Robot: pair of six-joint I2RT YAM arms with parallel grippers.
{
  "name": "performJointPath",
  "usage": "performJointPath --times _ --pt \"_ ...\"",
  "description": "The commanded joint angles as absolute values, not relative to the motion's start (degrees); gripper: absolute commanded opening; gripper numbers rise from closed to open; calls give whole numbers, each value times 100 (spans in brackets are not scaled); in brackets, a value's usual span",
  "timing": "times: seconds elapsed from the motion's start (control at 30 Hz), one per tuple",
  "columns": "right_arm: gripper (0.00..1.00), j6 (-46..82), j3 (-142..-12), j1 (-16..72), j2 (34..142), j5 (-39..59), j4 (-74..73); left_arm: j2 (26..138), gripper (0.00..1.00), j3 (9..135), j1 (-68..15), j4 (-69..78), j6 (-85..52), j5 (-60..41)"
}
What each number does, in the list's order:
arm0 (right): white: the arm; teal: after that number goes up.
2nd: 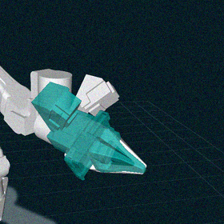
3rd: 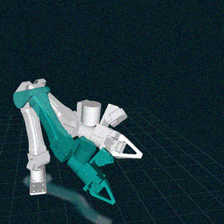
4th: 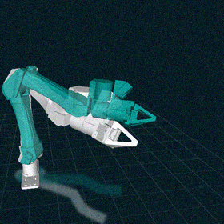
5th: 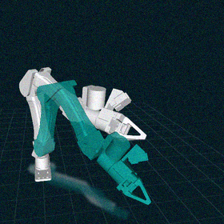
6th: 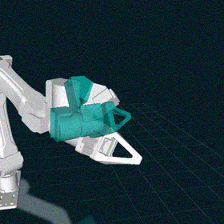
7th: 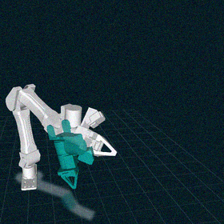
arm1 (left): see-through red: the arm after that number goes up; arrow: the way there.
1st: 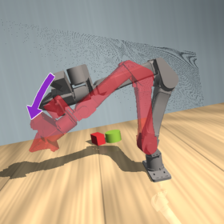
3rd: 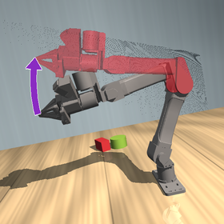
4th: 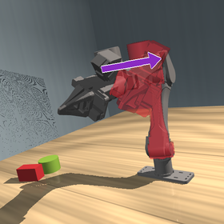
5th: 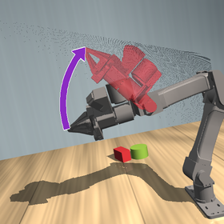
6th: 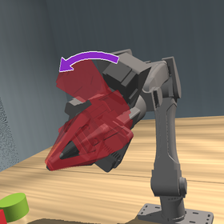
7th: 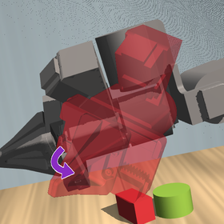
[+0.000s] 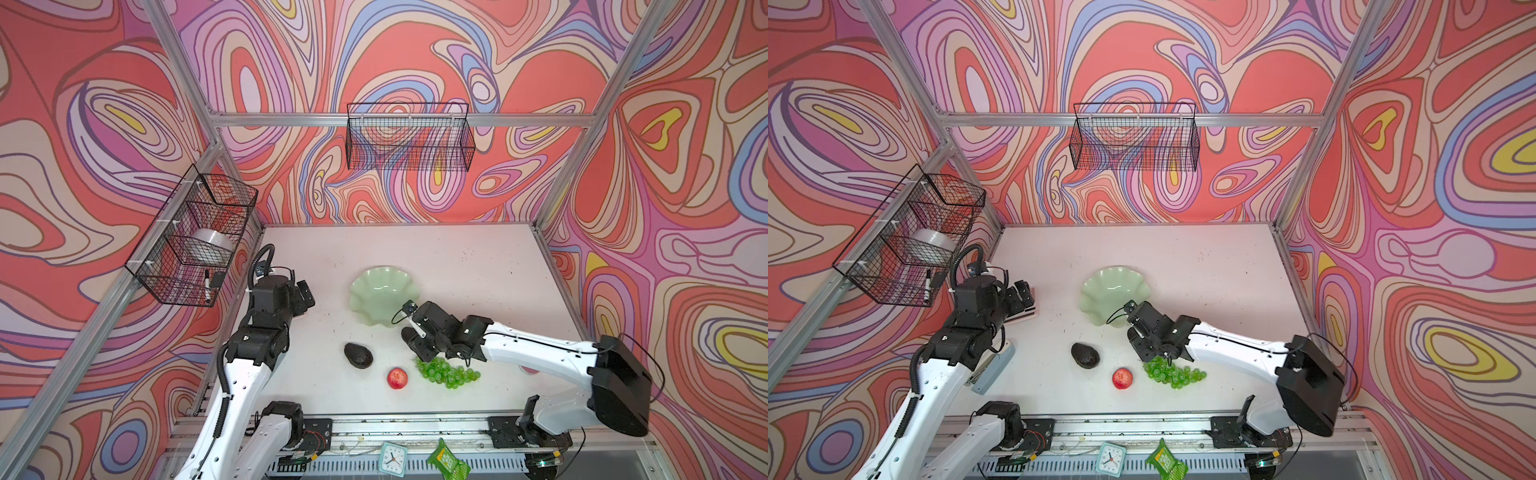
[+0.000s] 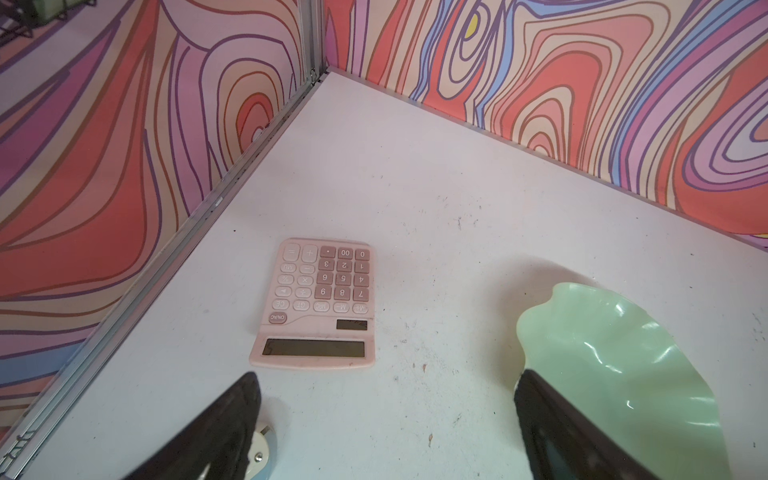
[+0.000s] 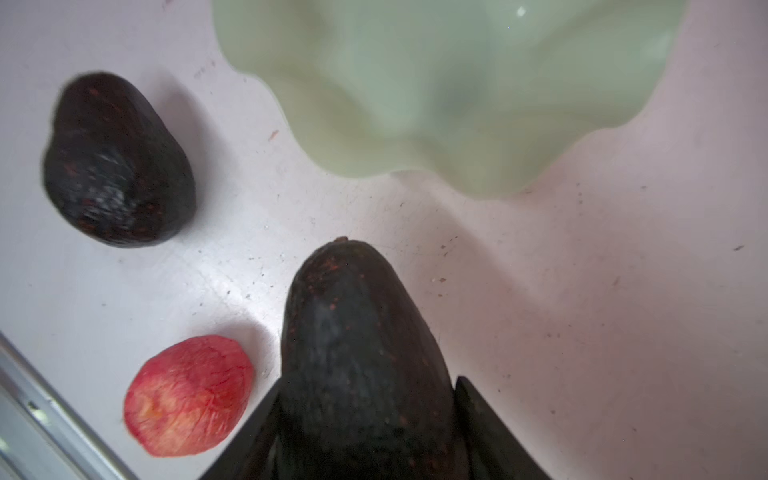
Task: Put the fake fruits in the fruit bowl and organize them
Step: 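Lift the avocado with the right gripper and lower it into the green bowl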
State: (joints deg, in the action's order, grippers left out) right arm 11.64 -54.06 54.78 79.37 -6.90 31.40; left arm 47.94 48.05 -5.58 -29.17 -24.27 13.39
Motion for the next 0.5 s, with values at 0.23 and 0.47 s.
performJointPath --times 0.23,0.47 --pt "42 716 -7879 5410 9704 -1335 3103 4723 95 4719 -527 -3158 -2553 1323" --pt "41 423 -9077 4945 11151 -1009 2859 4597 95 4632 -527 -3103 -2601 1393"
